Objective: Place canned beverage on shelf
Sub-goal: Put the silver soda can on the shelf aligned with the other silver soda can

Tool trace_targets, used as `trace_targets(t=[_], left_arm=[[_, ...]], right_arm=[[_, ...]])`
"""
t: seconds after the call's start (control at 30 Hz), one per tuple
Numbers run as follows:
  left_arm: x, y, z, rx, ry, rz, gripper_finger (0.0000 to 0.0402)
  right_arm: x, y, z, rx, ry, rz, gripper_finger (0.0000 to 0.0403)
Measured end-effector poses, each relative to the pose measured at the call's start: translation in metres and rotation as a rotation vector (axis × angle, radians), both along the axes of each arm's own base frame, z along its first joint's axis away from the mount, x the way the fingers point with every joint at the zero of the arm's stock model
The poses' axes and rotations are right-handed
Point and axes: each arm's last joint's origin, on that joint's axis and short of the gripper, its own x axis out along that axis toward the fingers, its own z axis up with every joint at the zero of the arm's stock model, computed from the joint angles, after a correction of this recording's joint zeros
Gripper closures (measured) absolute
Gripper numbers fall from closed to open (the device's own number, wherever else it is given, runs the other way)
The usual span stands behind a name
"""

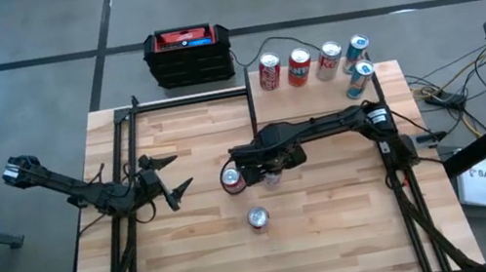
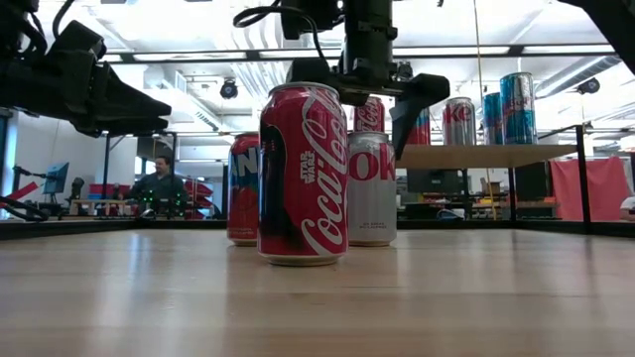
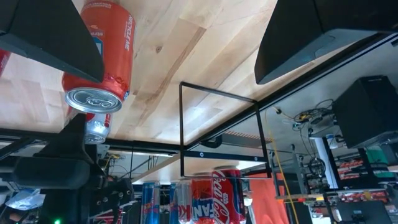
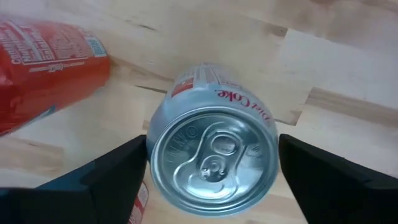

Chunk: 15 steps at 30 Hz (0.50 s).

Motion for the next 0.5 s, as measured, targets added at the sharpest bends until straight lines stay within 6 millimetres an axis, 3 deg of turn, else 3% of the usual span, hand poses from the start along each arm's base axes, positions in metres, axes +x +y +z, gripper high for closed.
trace_targets(t=[0.2,0.5], left_arm=[[0.0,0.0,0.0,0.0,0.0,0.0,0.0002],[0.0,0.0,0.0,0.0,0.0,0.0,0.0002]], right_arm=[[-0.0015,0.0001,-0.0037,-0.001,0.014,-0.012,0.0121],[-0.0024,0.003,-0.004,0.003,0.016,-0.047,0.0124]])
